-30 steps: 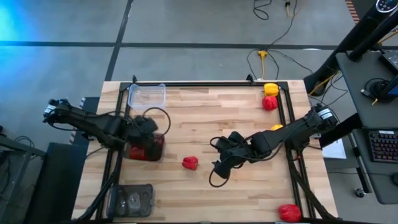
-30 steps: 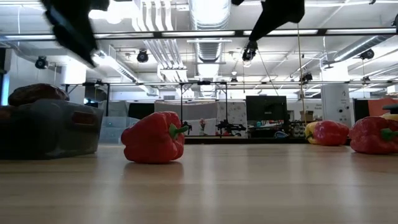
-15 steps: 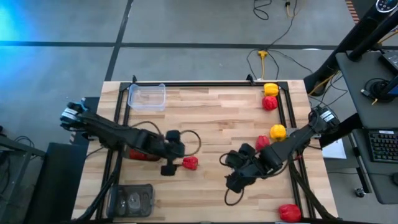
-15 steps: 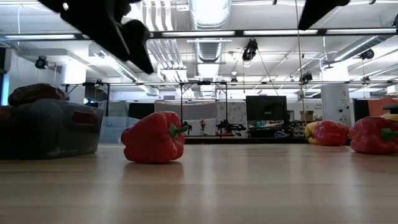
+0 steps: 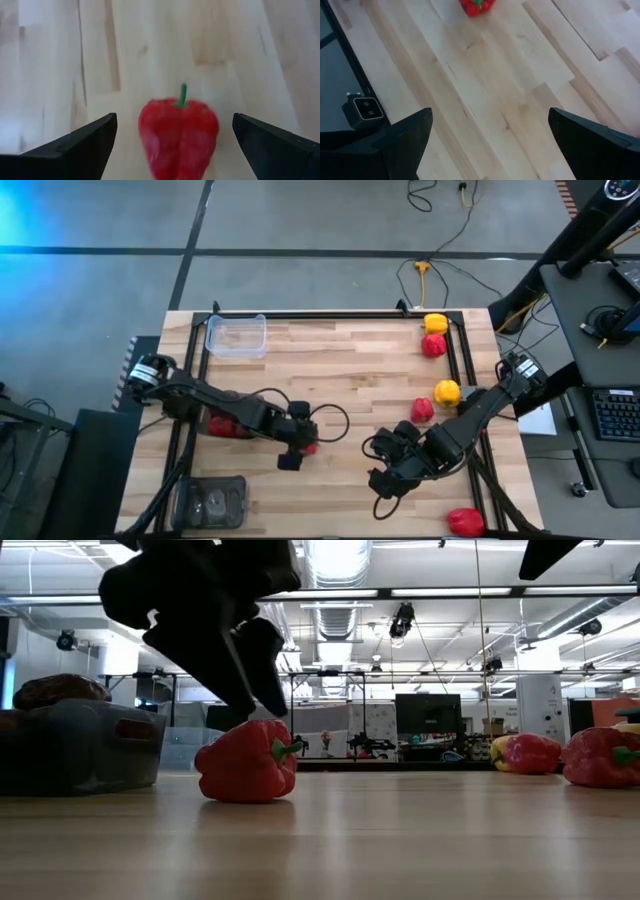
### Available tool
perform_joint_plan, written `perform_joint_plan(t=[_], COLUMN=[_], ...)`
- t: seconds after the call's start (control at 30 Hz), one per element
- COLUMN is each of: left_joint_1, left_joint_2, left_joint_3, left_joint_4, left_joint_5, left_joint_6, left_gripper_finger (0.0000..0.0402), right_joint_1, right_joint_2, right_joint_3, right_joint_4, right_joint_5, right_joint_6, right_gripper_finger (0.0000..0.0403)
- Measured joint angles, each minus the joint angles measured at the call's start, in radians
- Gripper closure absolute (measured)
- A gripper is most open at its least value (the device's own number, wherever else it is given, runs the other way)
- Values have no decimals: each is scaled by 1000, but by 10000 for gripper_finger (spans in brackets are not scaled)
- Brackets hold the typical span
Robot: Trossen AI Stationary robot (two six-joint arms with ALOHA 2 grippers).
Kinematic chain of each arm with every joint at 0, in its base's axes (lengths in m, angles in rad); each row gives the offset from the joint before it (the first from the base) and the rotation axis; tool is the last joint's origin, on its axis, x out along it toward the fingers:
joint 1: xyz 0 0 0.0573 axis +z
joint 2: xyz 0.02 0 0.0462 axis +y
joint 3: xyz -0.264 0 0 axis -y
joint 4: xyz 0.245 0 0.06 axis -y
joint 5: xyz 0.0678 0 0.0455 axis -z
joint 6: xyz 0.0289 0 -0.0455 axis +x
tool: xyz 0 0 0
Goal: Sort produce into baskets
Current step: Put the red bell pepper into the bottom black bin
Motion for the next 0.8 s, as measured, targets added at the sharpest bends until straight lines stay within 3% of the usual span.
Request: perform_joint_plan(t=[0.23,0.6,0.8], left_joint_1=[13,13,13], left_joint_2=[32,37,38], left_joint_3=[-1,-40,-79], left_joint_4=[29,38,96], left_joint_5=[65,66,-55], left_joint_6=[-23,-99,-155], left_gripper_finger=[23,33,57], right_joint_1=[0,8,38], right_joint_2=[0,1,1], right_joint_3=[0,0,0], right_joint_4=[0,1,1], right_joint_5=[-1,-35,-53], right_joint_6=[-5,-15,-15], right_gripper_finger=[13,13,13])
